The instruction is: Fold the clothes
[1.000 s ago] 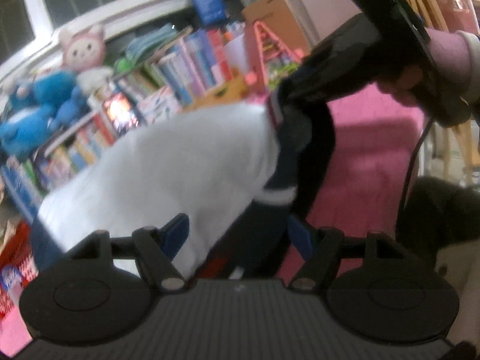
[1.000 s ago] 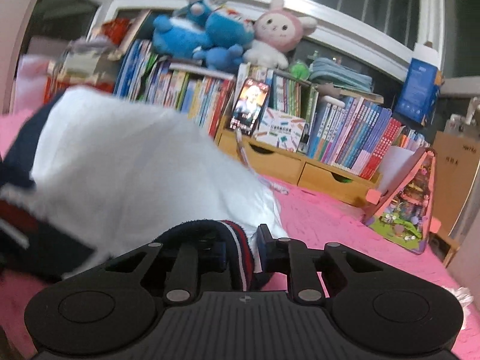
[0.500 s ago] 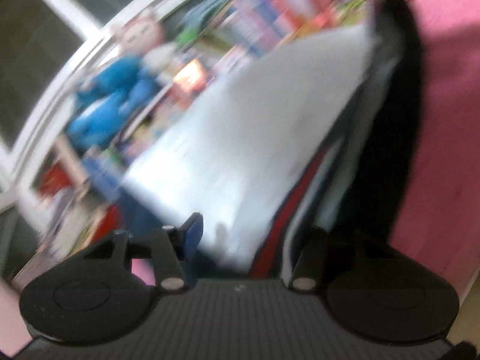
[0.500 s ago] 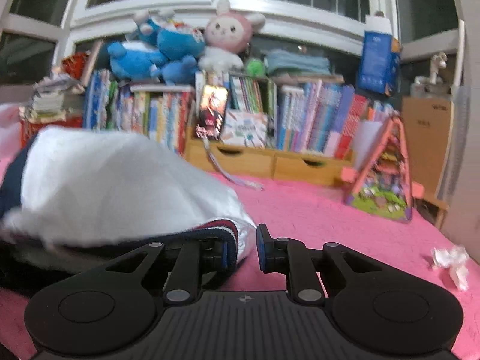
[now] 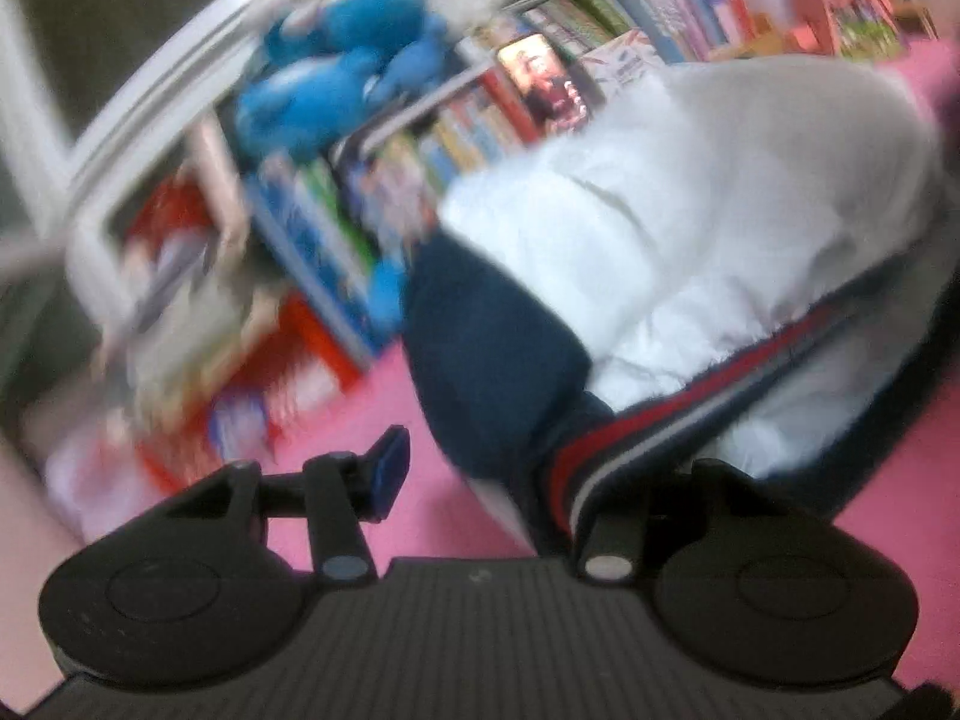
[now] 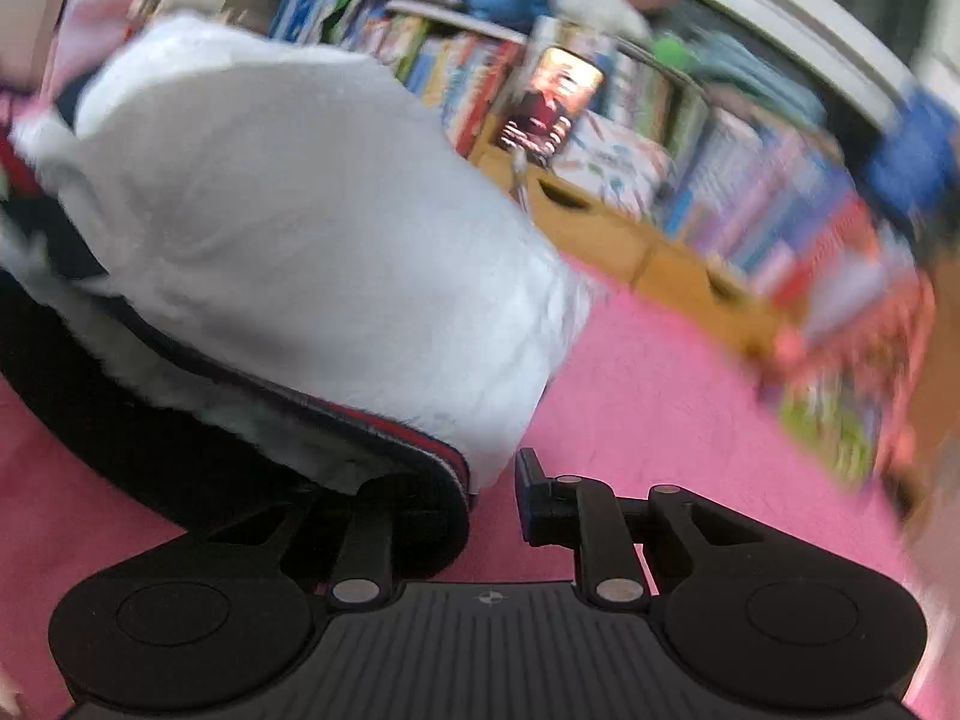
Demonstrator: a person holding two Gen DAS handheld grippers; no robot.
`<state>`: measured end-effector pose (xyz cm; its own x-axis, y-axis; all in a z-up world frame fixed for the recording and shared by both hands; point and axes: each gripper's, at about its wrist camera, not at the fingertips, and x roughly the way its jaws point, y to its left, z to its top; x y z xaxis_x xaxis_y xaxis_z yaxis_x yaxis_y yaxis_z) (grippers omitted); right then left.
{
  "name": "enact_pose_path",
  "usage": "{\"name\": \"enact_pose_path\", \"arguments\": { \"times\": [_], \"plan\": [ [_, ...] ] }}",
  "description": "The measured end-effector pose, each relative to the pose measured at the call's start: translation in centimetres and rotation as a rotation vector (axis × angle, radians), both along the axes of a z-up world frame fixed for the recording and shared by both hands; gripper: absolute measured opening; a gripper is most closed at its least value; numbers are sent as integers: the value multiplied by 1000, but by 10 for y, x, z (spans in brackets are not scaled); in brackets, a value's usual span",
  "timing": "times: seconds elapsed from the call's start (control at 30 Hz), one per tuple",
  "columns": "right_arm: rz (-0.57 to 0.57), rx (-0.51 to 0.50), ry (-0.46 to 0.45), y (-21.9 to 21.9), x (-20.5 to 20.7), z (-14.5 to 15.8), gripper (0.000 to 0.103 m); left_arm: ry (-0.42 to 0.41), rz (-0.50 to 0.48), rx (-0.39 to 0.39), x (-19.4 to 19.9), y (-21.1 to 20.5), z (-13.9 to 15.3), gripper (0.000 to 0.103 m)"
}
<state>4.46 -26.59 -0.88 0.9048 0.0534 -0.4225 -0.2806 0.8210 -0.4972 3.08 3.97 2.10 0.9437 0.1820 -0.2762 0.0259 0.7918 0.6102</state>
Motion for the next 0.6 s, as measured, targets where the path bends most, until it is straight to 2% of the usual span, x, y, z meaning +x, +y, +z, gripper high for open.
{"name": "enact_pose_path", "arguments": {
  "times": [0.03,0.07,0.1,0.13,0.17,0.2,0.23,0.33,0.43,0.53,0.6],
  "plan": [
    [-16,-41,-120,5,9,18,23,-89,2,2,8,0,23,48],
    [-49,-50,-286,10,11,41,23,-214,23,-40,6,1,51,48],
    [-93,-16,-488,12,4,65,25,-311,38,-90,2,3,74,50],
    [-125,44,-651,9,-6,84,34,-365,43,-152,-4,9,86,60],
    [-137,91,-716,5,-12,94,40,-418,49,-215,-10,15,99,68],
    [-138,121,-730,1,-15,100,40,-426,47,-267,-14,21,106,69],
    [-133,129,-692,-3,-14,101,42,-350,36,-295,-15,26,97,69],
    [-96,150,-392,-14,-5,68,42,-78,23,-342,-16,37,46,69],
    [-68,129,-135,-22,-16,27,40,138,27,-397,-42,37,-5,62],
    [-52,178,140,-36,-39,8,37,287,9,-491,-69,46,-24,61],
    [-37,209,300,-40,-29,3,27,362,5,-528,-54,56,-23,61]
  ]
}}
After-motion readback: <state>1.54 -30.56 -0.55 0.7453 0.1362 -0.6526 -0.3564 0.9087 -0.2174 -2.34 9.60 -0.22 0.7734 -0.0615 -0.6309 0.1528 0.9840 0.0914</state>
